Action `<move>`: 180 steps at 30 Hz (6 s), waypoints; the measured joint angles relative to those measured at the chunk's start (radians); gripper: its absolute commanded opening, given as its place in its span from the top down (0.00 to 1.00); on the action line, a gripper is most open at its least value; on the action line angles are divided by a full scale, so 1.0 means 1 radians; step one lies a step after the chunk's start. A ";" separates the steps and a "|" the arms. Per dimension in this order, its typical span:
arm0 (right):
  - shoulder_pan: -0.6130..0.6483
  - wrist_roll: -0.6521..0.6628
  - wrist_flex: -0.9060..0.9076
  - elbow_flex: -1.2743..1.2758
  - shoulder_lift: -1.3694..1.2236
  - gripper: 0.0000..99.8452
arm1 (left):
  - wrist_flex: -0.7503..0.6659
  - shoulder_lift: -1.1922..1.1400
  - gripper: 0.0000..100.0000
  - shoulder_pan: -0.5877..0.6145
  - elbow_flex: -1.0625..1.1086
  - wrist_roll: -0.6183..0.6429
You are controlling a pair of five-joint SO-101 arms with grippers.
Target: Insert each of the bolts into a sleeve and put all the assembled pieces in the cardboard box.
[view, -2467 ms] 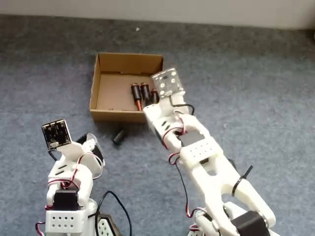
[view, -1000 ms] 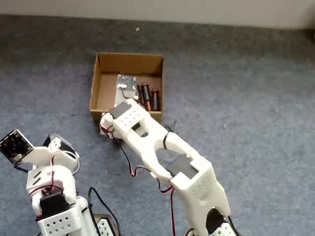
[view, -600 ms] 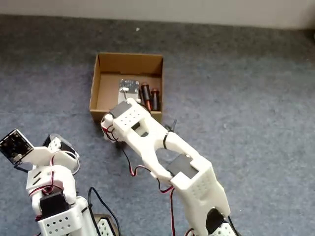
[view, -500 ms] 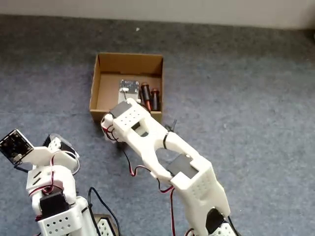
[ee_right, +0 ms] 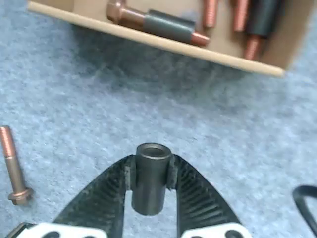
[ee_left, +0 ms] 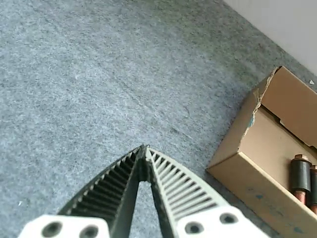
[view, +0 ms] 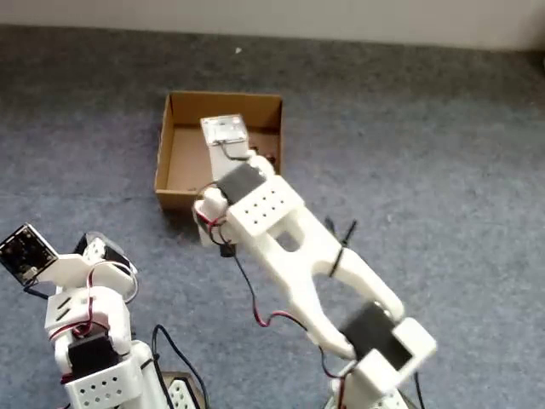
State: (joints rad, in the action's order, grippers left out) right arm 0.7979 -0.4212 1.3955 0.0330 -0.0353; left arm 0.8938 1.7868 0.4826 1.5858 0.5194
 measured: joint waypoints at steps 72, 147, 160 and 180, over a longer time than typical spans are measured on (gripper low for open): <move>-0.319 0.011 -0.520 0.713 0.354 1.00 | 0.141 -1.191 0.87 0.083 -0.368 -0.706; -0.319 0.011 -0.520 0.729 0.354 1.00 | 0.313 -0.901 0.71 -0.170 -0.638 0.064; -0.322 0.011 -0.520 0.729 0.354 1.00 | 0.253 -0.901 0.90 -0.135 -0.638 -0.951; -0.540 0.011 -0.554 0.729 0.354 1.00 | 0.546 -1.313 0.78 -0.170 -1.005 -1.732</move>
State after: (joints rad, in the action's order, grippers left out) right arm 0.2578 -0.4104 0.8416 0.7618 0.3191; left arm 1.4400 0.4733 0.3122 0.5808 -1.2129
